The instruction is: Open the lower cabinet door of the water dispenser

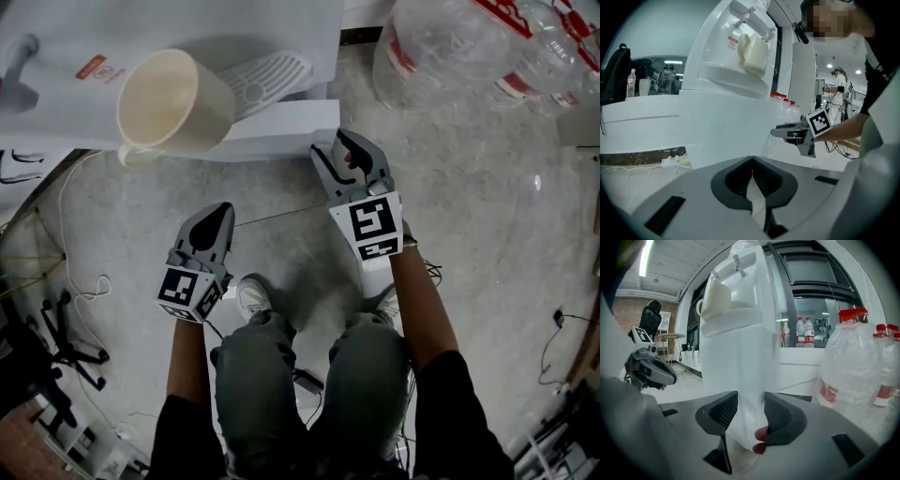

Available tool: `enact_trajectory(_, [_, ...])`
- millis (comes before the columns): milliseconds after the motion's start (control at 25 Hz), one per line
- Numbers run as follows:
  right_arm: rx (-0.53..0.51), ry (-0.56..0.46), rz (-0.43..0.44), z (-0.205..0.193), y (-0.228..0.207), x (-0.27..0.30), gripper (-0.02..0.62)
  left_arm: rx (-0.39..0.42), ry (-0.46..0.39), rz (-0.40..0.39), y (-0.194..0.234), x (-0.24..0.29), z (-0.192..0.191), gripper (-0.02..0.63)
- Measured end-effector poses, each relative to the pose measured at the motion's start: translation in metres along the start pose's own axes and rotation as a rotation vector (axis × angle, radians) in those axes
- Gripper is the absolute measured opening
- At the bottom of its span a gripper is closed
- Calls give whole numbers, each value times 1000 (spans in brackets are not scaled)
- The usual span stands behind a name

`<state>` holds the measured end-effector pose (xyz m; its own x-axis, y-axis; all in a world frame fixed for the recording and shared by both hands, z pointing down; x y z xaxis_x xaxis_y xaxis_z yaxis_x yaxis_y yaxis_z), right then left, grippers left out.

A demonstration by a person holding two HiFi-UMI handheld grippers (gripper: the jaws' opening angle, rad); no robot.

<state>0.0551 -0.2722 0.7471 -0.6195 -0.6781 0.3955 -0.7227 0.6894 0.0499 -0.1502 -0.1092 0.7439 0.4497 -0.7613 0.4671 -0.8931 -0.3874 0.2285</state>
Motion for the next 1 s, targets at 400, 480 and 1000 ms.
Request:
enact_trajectory(400, [19, 130, -29, 1, 21, -26, 192, -32, 109, -100, -19, -34, 9, 12])
enact_trajectory(480, [29, 141, -50, 0, 26, -30, 192, 4, 131, -140, -23, -37, 13, 12])
enact_trajectory(1000, [59, 185, -107, -9, 63, -64, 192, 5, 101, -161, -37, -77, 2, 12])
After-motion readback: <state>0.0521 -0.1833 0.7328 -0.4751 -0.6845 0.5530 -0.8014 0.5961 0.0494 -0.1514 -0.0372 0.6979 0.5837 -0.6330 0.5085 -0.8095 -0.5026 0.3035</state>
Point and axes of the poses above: the fingertips, and each gripper's own axes: x forward along the fingers, y to its left, z out of its top, the point moved 8 cm from there along -x, backward along the fingers, and after that the axes turned 10 degrees about -z, right-handed, at the moved point
